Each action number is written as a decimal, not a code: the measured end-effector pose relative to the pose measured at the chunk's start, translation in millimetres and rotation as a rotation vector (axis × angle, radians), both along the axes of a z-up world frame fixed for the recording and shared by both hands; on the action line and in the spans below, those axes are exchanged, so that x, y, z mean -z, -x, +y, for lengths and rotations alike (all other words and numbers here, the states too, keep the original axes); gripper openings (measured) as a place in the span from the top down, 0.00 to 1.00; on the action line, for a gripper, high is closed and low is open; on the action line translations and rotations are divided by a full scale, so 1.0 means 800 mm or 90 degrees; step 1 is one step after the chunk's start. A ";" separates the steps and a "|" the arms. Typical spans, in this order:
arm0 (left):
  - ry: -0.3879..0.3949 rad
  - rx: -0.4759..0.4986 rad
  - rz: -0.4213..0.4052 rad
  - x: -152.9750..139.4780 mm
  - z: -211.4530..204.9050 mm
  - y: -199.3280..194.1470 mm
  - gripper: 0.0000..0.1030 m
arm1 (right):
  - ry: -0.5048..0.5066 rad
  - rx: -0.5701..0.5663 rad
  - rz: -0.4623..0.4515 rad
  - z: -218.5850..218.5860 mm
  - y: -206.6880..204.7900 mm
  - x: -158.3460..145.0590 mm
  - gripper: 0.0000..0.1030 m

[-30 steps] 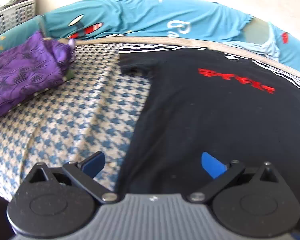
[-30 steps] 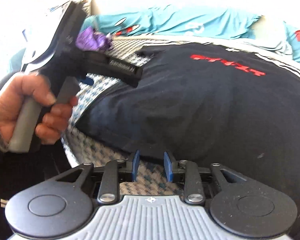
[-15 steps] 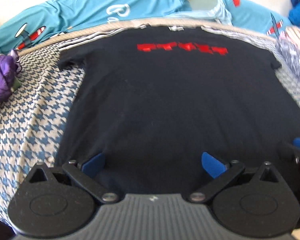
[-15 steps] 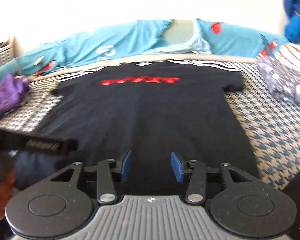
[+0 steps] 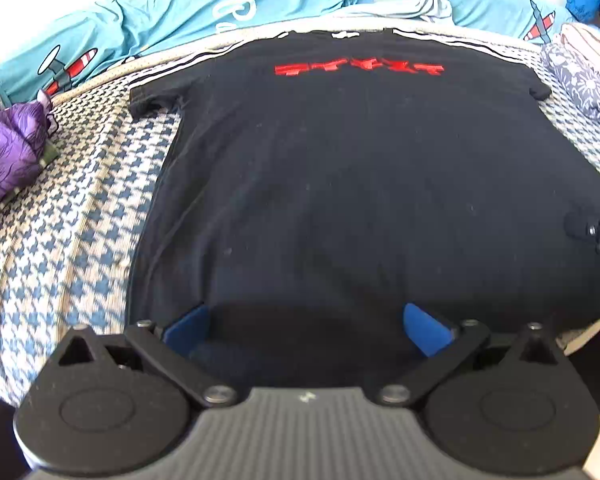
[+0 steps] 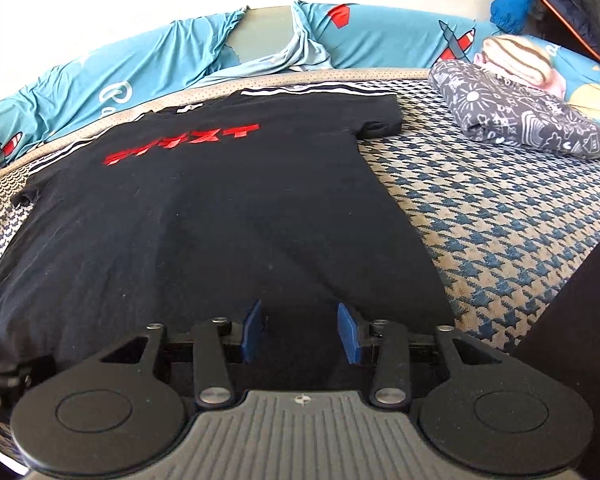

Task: Fold clothes

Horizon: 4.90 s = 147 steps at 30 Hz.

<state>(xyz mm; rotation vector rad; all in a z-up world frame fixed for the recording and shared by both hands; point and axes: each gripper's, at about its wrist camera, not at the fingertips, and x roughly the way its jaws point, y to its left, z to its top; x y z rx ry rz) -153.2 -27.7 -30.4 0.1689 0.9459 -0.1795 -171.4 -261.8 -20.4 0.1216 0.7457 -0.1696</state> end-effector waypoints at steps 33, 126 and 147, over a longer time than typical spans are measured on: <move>0.019 -0.029 -0.022 -0.018 -0.003 -0.018 0.00 | -0.071 -0.170 0.004 -0.024 -0.035 -0.035 0.35; 0.068 -0.013 0.015 0.003 -0.048 -0.274 0.00 | -0.015 -0.185 0.091 -0.017 -0.266 -0.018 0.56; 0.025 -0.077 -0.017 0.016 -0.013 -0.293 0.00 | 0.036 -0.120 0.092 -0.060 -0.288 -0.007 0.60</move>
